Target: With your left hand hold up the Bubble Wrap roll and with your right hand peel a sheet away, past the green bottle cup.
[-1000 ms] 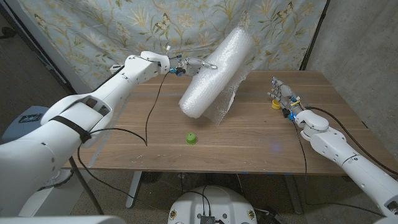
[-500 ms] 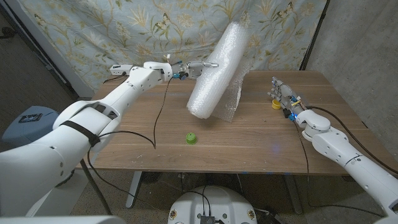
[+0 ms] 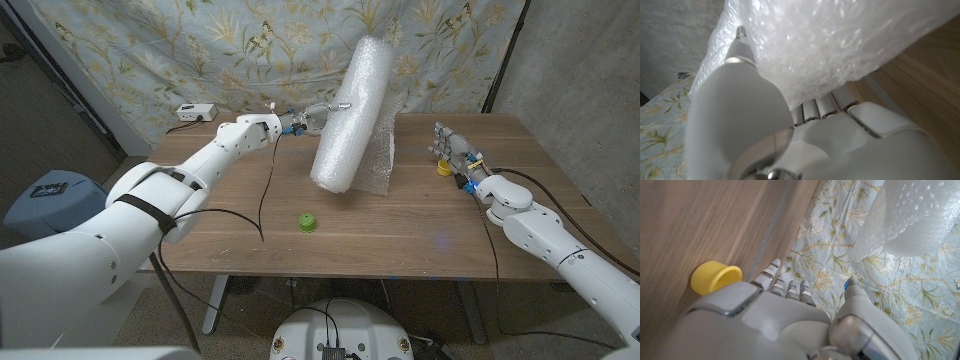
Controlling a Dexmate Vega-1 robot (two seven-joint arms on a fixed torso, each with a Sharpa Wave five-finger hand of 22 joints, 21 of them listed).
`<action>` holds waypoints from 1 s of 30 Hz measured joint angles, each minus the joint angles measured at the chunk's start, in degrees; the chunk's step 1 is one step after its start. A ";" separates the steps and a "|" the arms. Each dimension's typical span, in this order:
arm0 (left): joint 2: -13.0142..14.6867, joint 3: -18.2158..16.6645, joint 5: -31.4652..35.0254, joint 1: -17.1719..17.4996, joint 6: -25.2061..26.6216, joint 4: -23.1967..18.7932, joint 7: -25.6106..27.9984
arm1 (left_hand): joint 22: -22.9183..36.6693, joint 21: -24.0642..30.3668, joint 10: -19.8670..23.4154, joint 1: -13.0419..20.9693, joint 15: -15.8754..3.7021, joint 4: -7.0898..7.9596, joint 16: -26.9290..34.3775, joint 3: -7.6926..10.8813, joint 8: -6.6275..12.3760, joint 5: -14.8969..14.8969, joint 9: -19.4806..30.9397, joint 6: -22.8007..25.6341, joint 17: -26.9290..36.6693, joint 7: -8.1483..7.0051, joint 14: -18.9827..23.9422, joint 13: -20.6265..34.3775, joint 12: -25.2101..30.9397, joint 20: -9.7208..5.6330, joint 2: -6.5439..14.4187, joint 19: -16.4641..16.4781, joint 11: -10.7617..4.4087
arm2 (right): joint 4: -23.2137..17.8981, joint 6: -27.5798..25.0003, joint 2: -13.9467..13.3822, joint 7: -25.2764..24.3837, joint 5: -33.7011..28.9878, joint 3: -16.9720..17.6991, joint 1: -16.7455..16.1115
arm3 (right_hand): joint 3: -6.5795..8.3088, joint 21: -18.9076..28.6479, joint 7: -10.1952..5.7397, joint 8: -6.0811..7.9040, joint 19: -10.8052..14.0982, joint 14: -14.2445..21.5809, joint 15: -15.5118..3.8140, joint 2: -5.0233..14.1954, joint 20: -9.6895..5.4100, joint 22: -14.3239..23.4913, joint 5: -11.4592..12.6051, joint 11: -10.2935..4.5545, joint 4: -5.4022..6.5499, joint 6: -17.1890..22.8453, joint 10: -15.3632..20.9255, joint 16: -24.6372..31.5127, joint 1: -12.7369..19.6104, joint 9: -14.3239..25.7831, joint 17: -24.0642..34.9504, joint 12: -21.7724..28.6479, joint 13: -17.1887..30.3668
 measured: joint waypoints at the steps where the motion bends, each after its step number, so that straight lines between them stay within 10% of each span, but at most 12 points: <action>1: 0.00 0.00 -0.04 0.00 -0.05 0.00 -0.11 | 0.00 0.00 0.00 0.00 0.00 -0.05 0.00 0.04 0.00 0.00 0.00 0.00 0.00 0.00 0.00 0.02 -0.02 -0.19 0.00 -0.19 0.00 | -0.24 0.00 -0.11 0.00 0.00 0.01 -0.06 | 0.08 0.00 0.52 0.00 0.18 0.24 0.01 -0.03 -0.18 -0.05 0.00 0.28 -0.08 0.28 0.28 0.00 0.03 0.00 -0.06 0.00 0.00; 9: -3.35 -1.22 -0.43 -1.88 -1.02 8.18 -2.45 | -0.02 0.04 0.00 -0.02 0.00 -0.12 -0.39 0.00 -0.05 0.00 0.00 -0.01 0.17 -0.01 0.00 0.03 -0.13 0.10 0.02 -0.49 0.00 | -2.45 -0.36 -1.08 -0.01 -0.55 0.14 -0.67 | 0.07 0.23 3.11 0.40 1.81 1.97 0.30 -0.91 -0.76 -0.06 0.00 2.23 -1.20 1.68 2.24 0.40 0.91 0.00 -0.33 0.85 0.00; 30: -9.28 -5.11 -0.33 -3.75 -1.61 19.36 -3.73 | 0.02 0.82 0.00 -0.49 0.00 -0.12 -0.88 0.01 -0.44 0.19 0.00 -0.26 0.55 -0.26 0.00 0.52 -0.79 0.01 0.49 -1.03 -0.01 | -8.02 -2.47 -3.57 -0.70 -1.13 1.02 -2.85 | -0.34 0.23 4.15 0.15 2.40 3.97 2.80 -2.65 1.34 -0.05 0.00 3.66 -2.21 1.29 4.09 0.68 1.73 0.00 -0.32 0.85 0.00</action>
